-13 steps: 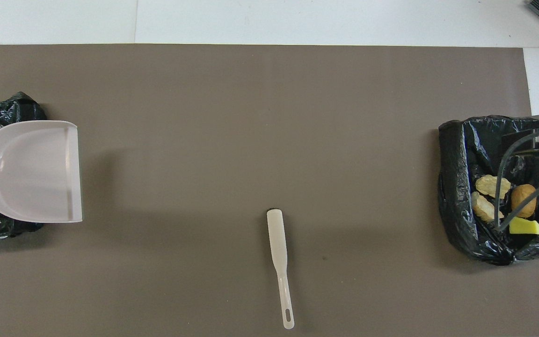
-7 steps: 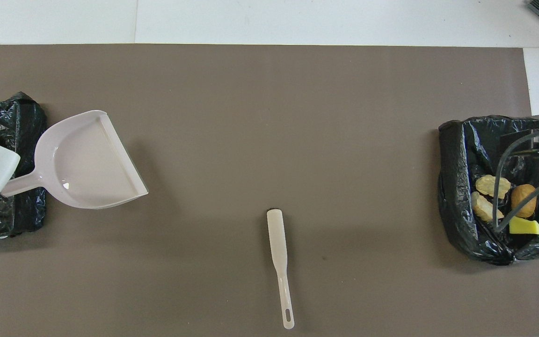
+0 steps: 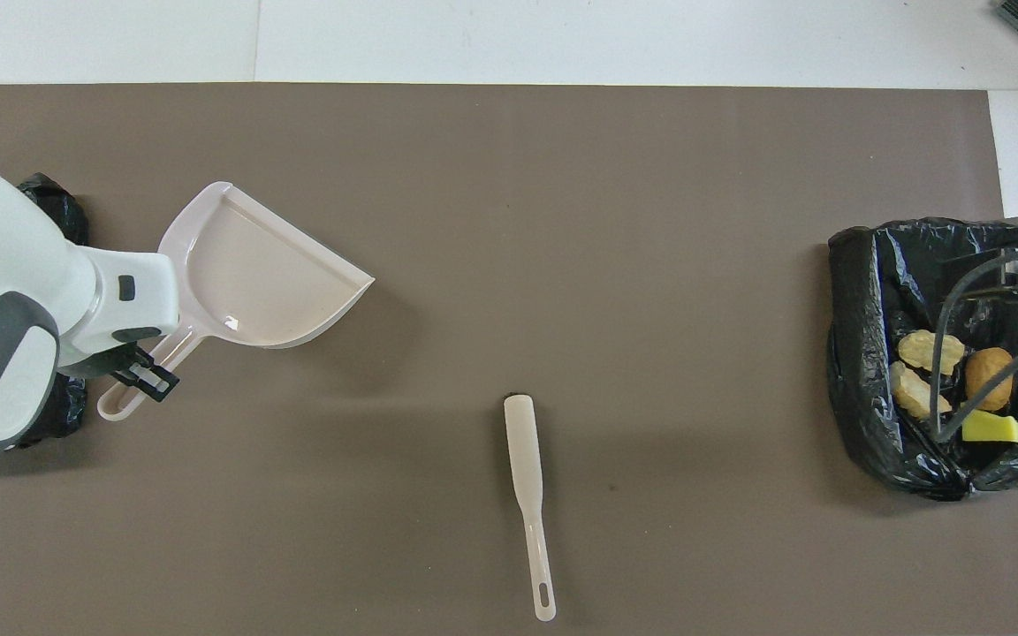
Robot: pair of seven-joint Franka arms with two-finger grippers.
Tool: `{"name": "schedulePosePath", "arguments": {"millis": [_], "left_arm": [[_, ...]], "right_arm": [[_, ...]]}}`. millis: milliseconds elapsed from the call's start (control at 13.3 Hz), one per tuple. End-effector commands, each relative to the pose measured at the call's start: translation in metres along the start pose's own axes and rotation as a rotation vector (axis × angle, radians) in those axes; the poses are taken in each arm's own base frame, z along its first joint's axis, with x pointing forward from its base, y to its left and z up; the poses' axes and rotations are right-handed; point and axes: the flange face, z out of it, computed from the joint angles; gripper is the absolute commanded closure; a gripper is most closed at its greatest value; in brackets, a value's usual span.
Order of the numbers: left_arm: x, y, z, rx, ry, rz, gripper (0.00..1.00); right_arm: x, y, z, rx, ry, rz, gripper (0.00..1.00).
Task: Sweep and dump trash in bin
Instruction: 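Bring the dustpan back over the table with the left gripper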
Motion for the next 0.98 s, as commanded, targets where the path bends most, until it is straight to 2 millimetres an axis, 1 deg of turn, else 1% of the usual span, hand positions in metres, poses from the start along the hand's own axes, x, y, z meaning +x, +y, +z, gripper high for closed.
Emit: {"name": "schedulePosePath", "arguments": {"millis": [0,75,151,226,301,376,452,527,602,677,753,828,903], "left_arm": [[0.014,0.034,0.001,-0.062,0.059,-0.159,1.0],[0.029,0.054,0.008,-0.084,0.056,-0.195,1.0],[0.045,0.078,0.016,-0.081,0.06,-0.242,1.0],[0.067,0.103,0.026,-0.08,0.064,-0.299,1.0],[0.085,0.125,0.036,-0.081,0.09,-0.356,1.0],[0.1,0.138,0.046,-0.092,0.114,-0.407,1.0],[0.114,0.148,0.052,-0.133,0.14,-0.444,1.0],[0.128,0.168,0.057,-0.147,0.152,-0.428,1.0],[0.146,0.175,0.06,-0.149,0.154,-0.439,1.0],[0.157,0.185,0.057,-0.151,0.166,-0.469,1.0],[0.162,0.195,0.049,-0.16,0.199,-0.491,1.0],[0.169,0.204,0.049,-0.168,0.231,-0.513,1.0],[0.176,0.223,0.053,-0.173,0.239,-0.535,1.0]], "right_arm": [[-0.005,0.014,-0.003,0.026,-0.02,0.002,0.0],[-0.006,0.02,-0.002,0.033,-0.031,0.002,0.0],[-0.006,0.033,-0.001,0.04,-0.04,0.023,0.0],[-0.005,0.045,0.0,0.056,-0.041,0.023,0.0],[-0.007,0.05,0.0,0.056,-0.042,0.005,0.0],[-0.009,0.046,0.001,0.045,-0.061,-0.009,0.0],[-0.013,0.051,0.002,0.052,-0.076,-0.001,0.0],[-0.015,0.052,0.003,0.053,-0.083,0.0,0.0],[-0.015,0.05,0.003,0.055,-0.085,-0.007,0.0],[-0.015,0.049,0.003,0.054,-0.086,-0.009,0.0],[-0.016,0.045,0.003,0.053,-0.088,-0.032,0.0],[-0.017,0.043,0.003,0.053,-0.095,-0.069,0.0],[-0.017,0.041,0.002,0.051,-0.093,-0.078,0.0]]}}
